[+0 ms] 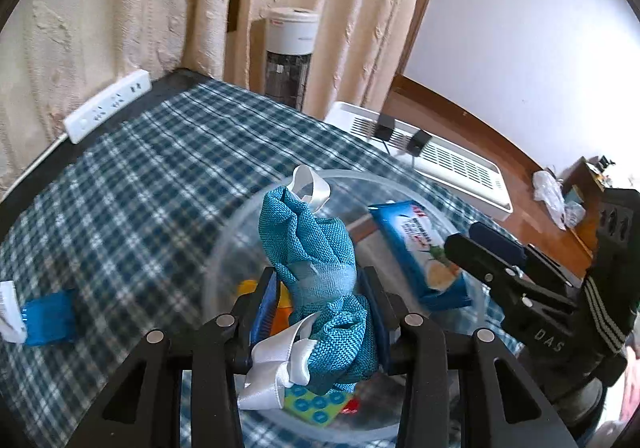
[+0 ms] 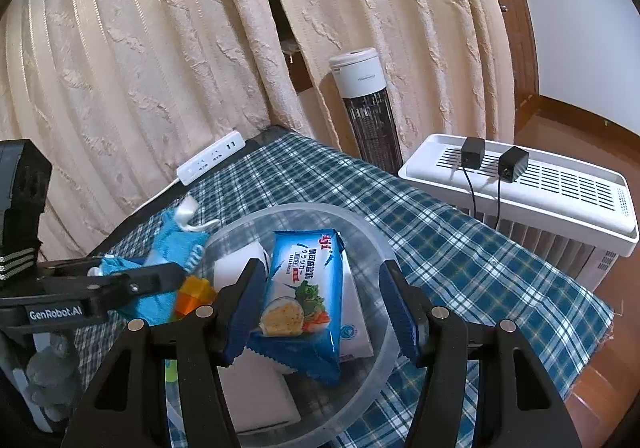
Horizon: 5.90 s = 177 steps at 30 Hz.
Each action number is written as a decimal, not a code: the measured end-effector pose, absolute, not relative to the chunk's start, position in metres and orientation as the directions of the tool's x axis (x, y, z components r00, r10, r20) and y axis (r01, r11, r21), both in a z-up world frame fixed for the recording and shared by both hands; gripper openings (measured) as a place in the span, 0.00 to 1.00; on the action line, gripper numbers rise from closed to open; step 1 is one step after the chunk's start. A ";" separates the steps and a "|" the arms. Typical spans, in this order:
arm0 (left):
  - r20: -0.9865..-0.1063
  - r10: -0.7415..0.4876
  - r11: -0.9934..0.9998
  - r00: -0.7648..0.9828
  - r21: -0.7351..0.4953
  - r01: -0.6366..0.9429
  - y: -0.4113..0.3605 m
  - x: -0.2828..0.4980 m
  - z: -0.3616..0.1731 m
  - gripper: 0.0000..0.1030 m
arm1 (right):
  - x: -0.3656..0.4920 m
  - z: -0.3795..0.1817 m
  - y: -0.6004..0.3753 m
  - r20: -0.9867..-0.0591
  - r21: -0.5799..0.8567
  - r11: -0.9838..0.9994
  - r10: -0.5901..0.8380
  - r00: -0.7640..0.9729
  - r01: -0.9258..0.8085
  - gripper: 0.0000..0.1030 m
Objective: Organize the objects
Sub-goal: 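Lower the towel into the bowl and open left gripper while right releases the packet, then withdraw both open grippers from the bowl toward the remaining packets, then grasp the white wet-wipe packet with the left gripper, then grasp the blue packet with right gripper while left holds the white packet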
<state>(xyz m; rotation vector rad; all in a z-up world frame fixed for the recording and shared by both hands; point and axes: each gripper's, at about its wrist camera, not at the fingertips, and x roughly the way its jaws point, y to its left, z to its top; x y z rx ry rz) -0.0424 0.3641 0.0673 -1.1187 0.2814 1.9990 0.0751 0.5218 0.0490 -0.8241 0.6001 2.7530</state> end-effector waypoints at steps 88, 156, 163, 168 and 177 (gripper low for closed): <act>-0.775 0.341 -0.922 -0.531 -0.166 -0.350 0.180 -0.103 0.066 0.93 | 0.037 0.075 0.394 -0.541 0.320 -0.945 -0.125 -0.832 -0.066 0.66; -0.852 0.132 -0.991 -0.506 -0.126 -0.046 0.065 -0.213 0.016 0.50 | -0.084 0.035 0.270 -0.719 0.261 -0.954 -0.295 -0.629 0.149 0.67; -0.828 0.145 -0.989 -0.542 -0.131 -0.065 0.063 -0.208 0.029 0.49 | -0.109 0.033 0.251 -0.727 0.244 -0.957 -0.286 -0.625 0.155 0.67; -0.825 0.148 -0.989 -0.546 -0.134 -0.064 0.063 -0.209 0.031 0.48 | -0.125 0.028 0.238 -0.744 0.225 -0.962 -0.271 -0.611 0.154 0.67; -0.834 0.141 -0.990 -0.534 -0.127 -0.062 0.062 -0.210 0.029 0.48 | -0.167 0.024 0.227 -0.755 0.251 -0.955 -0.294 -0.586 0.155 0.67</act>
